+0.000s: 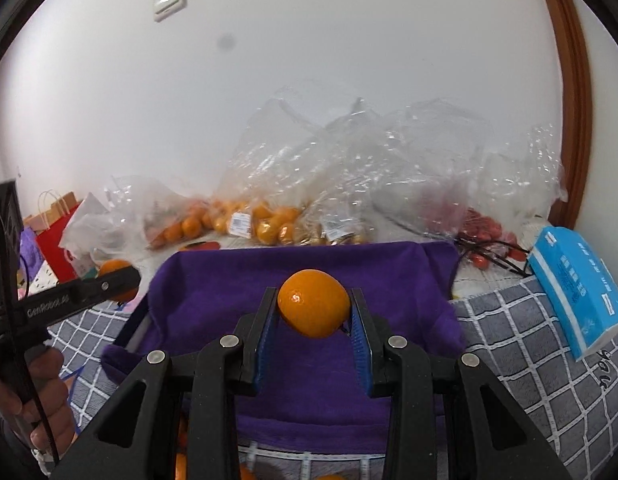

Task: Organize fruits
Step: 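Lift both held oranges and carry them over the purple towel, then lower the right tool's orange onto the towel and open while the left tool releases its orange there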

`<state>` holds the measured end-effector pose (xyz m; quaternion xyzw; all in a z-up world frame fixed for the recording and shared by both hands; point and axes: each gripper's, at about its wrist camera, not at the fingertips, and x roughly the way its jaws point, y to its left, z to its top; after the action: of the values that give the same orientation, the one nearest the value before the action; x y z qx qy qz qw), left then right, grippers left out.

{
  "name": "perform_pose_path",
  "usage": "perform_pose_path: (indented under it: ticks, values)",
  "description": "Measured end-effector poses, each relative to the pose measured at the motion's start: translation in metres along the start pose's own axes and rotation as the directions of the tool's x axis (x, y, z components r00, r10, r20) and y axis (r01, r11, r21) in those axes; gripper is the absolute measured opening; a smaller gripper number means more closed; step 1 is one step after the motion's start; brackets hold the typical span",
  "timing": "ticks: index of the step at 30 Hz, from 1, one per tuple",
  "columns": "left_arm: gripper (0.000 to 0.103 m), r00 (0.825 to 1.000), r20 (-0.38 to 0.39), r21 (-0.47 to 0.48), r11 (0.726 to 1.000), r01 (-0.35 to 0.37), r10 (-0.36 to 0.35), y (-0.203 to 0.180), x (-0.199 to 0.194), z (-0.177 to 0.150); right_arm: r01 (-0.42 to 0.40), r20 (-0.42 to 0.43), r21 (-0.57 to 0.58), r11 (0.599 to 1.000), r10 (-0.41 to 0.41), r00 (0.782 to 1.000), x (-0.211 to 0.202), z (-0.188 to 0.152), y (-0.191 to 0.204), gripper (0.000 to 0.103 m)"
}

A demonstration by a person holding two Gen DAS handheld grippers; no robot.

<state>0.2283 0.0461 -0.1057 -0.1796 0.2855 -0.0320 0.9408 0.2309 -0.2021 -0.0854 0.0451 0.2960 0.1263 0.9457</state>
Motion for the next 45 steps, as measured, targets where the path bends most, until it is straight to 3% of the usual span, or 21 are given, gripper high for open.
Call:
perform_pose_path:
  ticks: [6,18,26,33,45]
  values:
    - [0.041,1.0,0.001,-0.029,0.999,0.012,-0.012,0.008,0.004,-0.002,0.026,-0.006,0.036,0.999,-0.026,1.0,0.006,-0.002,-0.014,0.034]
    - [0.041,1.0,-0.024,0.029,0.999,-0.018,0.018,-0.002,0.017,-0.013,0.038,-0.033,0.048,0.998,-0.037,0.999,0.022,-0.01,-0.019,0.034]
    - [0.041,0.996,-0.079,0.06,0.998,-0.034,0.039,-0.007,0.031,-0.021,0.044,-0.091,0.048,0.998,-0.04,0.995,0.035,-0.019,-0.022,0.034]
    - [0.041,0.984,-0.173,0.083,0.996,-0.016,0.031,-0.01,0.045,-0.026,0.052,-0.145,0.034,0.998,-0.047,0.988,0.047,-0.026,-0.022,0.034]
    - [0.041,0.979,-0.203,0.138,0.99,0.003,0.025,-0.021,0.049,-0.032,0.066,-0.222,0.041,0.997,-0.055,0.973,0.063,-0.034,-0.026,0.034]
